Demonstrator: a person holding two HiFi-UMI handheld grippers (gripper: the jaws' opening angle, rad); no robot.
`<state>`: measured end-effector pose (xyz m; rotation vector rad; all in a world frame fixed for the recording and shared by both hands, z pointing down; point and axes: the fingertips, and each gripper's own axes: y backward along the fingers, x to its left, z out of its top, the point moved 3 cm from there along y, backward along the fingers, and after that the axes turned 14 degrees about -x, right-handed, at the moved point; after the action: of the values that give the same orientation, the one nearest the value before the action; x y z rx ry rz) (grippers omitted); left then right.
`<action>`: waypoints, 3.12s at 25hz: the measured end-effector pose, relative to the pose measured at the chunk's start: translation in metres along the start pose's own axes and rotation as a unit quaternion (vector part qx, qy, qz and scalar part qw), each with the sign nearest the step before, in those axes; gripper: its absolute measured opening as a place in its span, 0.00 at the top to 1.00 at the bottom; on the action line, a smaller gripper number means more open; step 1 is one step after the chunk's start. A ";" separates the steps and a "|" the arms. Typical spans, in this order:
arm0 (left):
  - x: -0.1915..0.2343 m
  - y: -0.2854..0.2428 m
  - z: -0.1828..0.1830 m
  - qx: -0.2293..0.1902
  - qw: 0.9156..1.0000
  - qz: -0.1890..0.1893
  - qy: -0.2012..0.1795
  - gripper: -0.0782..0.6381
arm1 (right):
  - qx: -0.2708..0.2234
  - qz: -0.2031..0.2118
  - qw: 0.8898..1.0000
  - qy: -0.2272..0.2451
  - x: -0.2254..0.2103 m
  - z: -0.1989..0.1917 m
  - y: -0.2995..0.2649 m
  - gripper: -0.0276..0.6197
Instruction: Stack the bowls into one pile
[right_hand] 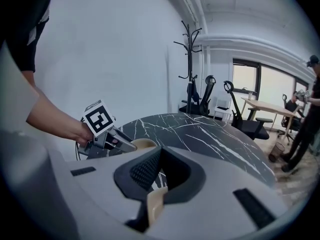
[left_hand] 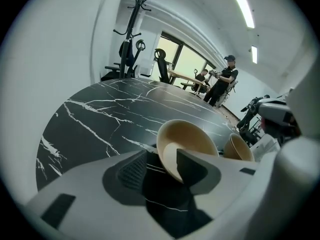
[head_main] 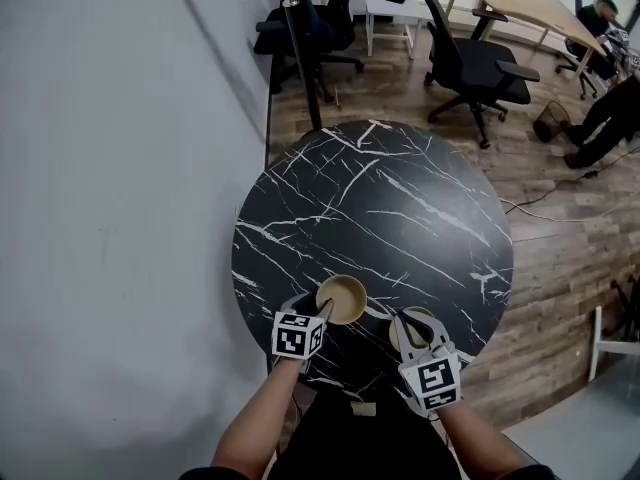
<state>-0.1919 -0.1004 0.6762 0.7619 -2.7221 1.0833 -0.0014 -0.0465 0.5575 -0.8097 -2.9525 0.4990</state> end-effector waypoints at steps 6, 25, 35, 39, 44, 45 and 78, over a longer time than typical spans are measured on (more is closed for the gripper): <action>0.003 -0.012 0.002 0.005 0.999 0.017 -0.031 0.66 | 0.005 -0.015 1.000 -0.002 -0.004 0.000 0.005 0.94; 0.000 -0.017 0.000 -0.002 0.998 0.034 -0.061 0.84 | -0.005 -0.056 0.998 -0.018 -0.019 -0.008 0.021 0.94; -0.007 -0.010 0.006 -0.009 0.998 0.043 -0.046 0.85 | -0.009 -0.062 0.998 -0.022 -0.025 -0.007 0.029 0.94; -0.016 -0.003 0.012 -0.014 0.998 0.041 -0.040 0.85 | -0.008 -0.071 0.997 -0.021 -0.032 -0.010 0.037 0.94; -0.033 0.003 0.021 -0.025 0.999 0.034 -0.035 0.85 | -0.011 -0.079 0.997 -0.020 -0.041 -0.013 0.047 0.94; -0.037 0.004 0.023 -0.027 0.999 0.032 -0.036 0.85 | -0.011 -0.081 0.996 -0.022 -0.043 -0.013 0.049 0.94; -0.171 -0.020 0.019 -0.017 0.996 -0.044 -0.074 0.85 | -0.025 -0.101 0.995 0.006 -0.089 -0.017 0.116 0.94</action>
<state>-0.0323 -0.0556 0.6260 0.9845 -2.7877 0.9976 0.1347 0.0080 0.5413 -0.5084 -3.0010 0.4061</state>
